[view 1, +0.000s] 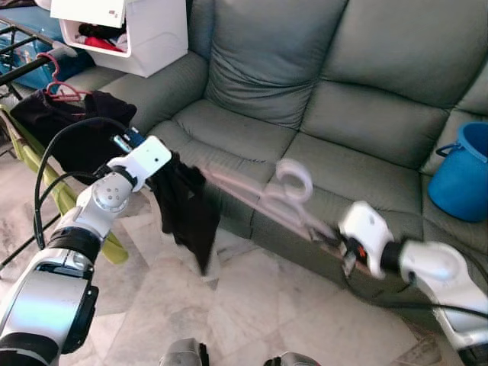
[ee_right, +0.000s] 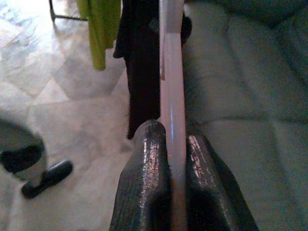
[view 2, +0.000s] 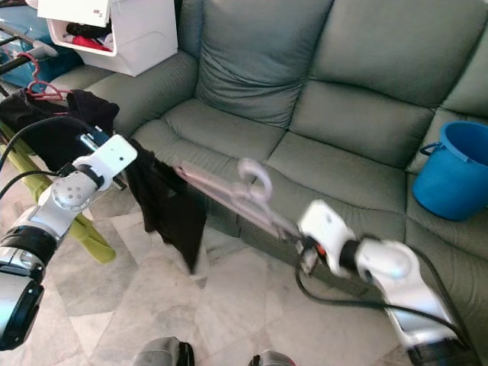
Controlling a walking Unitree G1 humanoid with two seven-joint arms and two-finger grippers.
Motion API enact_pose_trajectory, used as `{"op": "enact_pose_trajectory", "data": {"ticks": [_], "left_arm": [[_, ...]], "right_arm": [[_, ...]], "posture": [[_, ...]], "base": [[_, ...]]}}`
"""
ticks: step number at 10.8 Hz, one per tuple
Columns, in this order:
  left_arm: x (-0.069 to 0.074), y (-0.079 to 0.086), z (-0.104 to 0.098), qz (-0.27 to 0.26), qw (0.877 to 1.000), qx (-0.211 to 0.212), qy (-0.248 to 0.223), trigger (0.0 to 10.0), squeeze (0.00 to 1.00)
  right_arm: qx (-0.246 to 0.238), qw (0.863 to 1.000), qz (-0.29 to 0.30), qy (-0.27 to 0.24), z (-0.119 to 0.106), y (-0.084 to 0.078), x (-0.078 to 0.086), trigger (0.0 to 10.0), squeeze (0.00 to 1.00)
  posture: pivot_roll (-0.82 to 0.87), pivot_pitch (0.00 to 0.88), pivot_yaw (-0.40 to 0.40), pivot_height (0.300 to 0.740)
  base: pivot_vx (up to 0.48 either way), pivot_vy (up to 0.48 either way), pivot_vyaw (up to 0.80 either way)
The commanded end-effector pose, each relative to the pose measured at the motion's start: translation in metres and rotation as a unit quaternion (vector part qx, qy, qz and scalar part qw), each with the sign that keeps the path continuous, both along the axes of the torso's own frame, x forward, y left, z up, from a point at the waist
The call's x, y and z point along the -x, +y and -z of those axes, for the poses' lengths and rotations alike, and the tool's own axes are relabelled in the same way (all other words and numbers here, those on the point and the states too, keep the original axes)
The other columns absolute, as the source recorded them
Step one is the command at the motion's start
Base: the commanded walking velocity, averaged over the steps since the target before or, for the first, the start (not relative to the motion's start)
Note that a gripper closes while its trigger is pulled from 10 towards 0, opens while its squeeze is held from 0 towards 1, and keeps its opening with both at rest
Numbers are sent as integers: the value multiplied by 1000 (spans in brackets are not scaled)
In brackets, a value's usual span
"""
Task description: Hang hanger
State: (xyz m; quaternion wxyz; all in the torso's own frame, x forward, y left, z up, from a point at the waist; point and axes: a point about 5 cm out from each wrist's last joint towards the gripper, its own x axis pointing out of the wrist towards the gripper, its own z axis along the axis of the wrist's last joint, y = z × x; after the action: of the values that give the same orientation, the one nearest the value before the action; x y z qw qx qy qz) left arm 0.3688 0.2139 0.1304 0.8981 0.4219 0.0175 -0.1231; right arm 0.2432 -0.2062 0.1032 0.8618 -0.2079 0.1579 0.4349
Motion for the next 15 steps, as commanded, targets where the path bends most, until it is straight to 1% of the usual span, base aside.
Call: {"op": "enact_pose_trajectory", "data": {"ticks": [1,2,3,5,6,7,8,9,10,11,13,15], "left_arm": [[-6,-7,-22,33,999,11,-42,10000,0],[-4,-14,-26,71,996,0,-53,10000,0],[-2,-14,-28,88,994,-8,-60,10000,0],[-2,-8,-27,78,995,-11,-56,10000,0],[-2,-11,-30,93,994,-2,-62,10000,0],[-1,-13,-30,103,993,-3,-62,10000,0],[1,-15,-28,117,991,-8,-57,10000,0],[4,-24,-29,153,986,7,-60,10000,0],[7,-31,-31,184,981,9,-64,10000,0],[9,-35,-33,200,977,9,-67,10000,0],[10,-38,-43,219,971,12,-90,10000,0],[9,-42,-53,225,968,22,-109,10000,0]], "right_arm": [[7,1000,3,7,2,-6,0,10000,0],[6,1000,7,14,3,-9,-1,10000,0],[8,1000,7,14,2,-11,-2,10000,0],[3,1000,-1,14,-1,-9,-3,10000,0],[10,1000,-4,11,-1,-10,-3,10000,0],[17,1000,-3,1,-1,-11,-4,10000,0],[10,1000,10,-8,-4,-13,-8,10000,0],[15,1000,10,-4,-1,-13,-10,10000,0],[14,1000,10,0,2,-13,-10,10000,0],[14,1000,9,4,3,-14,-11,10000,0],[2,1000,14,14,7,-12,-15,10000,0],[-15,999,15,42,14,-10,-9,10000,0]], "posture": [[-123,0,-11,740],[-122,0,-11,740],[-121,0,-11,740],[-118,0,-11,740],[-118,0,-11,740],[-118,0,-11,740],[-122,0,-11,740],[-124,0,-9,740],[-121,0,-10,740],[-118,0,-11,740],[-110,0,-14,740],[-106,0,-17,740]], "base": [[0,0,0],[0,0,0],[0,0,0],[0,0,0],[0,0,0],[0,0,0],[0,0,0],[0,0,0],[0,0,0],[0,0,0],[0,0,0],[0,0,0]]}}
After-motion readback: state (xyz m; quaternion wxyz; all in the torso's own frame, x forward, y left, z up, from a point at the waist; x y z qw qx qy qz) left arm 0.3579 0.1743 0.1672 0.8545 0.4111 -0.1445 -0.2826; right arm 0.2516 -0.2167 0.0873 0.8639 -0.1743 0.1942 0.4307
